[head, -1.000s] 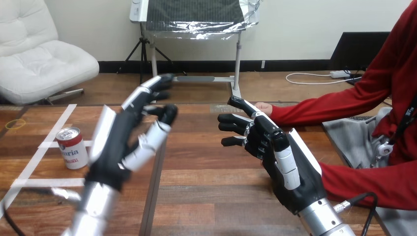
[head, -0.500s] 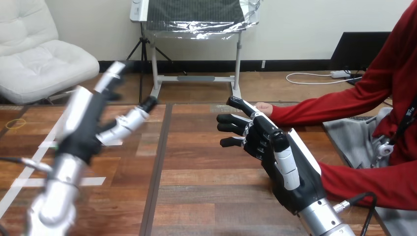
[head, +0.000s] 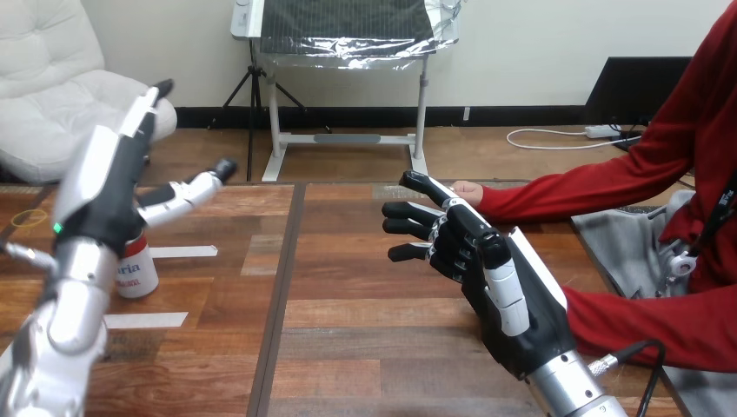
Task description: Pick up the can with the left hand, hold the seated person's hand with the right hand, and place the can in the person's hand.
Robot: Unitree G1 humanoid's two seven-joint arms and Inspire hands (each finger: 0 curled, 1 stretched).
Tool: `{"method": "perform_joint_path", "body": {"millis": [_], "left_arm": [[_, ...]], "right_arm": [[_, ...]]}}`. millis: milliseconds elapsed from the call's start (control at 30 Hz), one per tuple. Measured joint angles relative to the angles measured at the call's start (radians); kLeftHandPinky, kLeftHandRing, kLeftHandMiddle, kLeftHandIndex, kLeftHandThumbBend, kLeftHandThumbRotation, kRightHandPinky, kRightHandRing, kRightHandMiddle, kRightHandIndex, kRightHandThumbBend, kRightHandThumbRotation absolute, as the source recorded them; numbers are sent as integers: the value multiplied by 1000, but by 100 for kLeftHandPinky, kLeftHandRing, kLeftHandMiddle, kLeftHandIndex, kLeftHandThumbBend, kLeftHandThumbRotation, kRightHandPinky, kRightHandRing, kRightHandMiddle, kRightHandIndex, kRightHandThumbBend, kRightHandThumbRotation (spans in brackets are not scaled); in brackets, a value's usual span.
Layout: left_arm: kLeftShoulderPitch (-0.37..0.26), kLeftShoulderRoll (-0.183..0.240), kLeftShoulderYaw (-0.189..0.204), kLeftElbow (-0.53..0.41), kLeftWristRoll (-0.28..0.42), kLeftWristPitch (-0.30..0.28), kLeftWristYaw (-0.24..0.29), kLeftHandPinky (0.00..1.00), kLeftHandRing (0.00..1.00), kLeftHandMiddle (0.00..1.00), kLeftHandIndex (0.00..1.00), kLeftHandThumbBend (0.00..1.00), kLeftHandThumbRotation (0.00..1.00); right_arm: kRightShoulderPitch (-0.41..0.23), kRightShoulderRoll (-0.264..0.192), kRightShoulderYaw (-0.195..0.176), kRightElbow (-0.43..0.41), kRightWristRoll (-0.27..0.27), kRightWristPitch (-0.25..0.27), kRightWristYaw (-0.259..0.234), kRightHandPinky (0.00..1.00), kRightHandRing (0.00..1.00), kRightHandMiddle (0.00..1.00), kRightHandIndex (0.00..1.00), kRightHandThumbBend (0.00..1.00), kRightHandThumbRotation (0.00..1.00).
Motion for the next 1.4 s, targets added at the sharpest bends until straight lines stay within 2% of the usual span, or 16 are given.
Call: {"method": "perform_joint_path", "body": {"millis": [267, 500, 1100, 1400], "left_arm": [[-82, 30, -23, 114, 37, 23, 12, 84, 96, 98, 96, 73, 44], [-155, 39, -40, 216, 67, 46, 13, 85, 95, 96, 95, 77, 43], [-338, 49, -146, 491, 150, 120, 25, 92, 95, 95, 93, 85, 38], [-404, 49, -194, 603, 177, 152, 40, 94, 94, 94, 93, 90, 36]], "right_arm": [[0, 1, 0, 0, 0, 0, 0, 69, 79, 80, 90, 92, 100], [0, 1, 0, 0, 0, 0, 0, 68, 80, 80, 90, 93, 100], [0, 1, 0, 0, 1, 10, 0, 69, 81, 81, 91, 93, 100], [0, 1, 0, 0, 7, 22, 0, 68, 80, 80, 91, 91, 100]]}}
